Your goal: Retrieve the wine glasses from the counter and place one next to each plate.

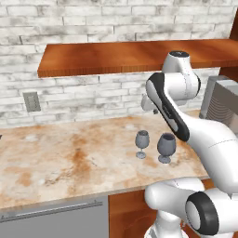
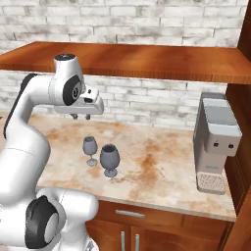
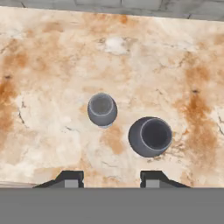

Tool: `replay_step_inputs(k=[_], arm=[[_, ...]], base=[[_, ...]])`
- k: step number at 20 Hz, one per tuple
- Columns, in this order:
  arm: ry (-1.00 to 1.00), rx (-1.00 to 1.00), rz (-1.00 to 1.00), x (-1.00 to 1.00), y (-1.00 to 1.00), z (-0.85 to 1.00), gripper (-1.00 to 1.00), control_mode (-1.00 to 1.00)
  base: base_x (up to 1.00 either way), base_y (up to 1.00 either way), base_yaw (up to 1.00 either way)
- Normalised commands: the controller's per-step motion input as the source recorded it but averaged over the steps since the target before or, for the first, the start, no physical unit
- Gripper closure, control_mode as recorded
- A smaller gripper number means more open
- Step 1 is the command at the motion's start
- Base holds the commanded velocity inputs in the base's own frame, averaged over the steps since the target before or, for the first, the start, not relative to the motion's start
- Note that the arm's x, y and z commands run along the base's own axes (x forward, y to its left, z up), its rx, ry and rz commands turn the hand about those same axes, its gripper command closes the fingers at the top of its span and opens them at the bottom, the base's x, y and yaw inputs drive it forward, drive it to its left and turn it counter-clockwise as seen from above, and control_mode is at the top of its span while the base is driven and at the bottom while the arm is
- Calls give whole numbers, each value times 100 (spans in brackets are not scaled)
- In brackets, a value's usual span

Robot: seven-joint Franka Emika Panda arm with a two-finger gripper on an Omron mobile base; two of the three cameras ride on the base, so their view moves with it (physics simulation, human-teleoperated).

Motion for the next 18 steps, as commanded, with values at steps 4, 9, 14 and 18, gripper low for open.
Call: replay_step_inputs(k=[4, 9, 14, 18], arm=[[0, 5, -3, -47, 0, -10, -100, -100], [-3, 9, -35, -88, -1, -20, -100, -100], [-7, 12, -76, -44, 0, -4, -100, -100], [-5, 28, -70, -35, -7, 0, -100, -100]], base=[[0, 0, 0], [0, 0, 0], [0, 0, 0], [0, 0, 0]])
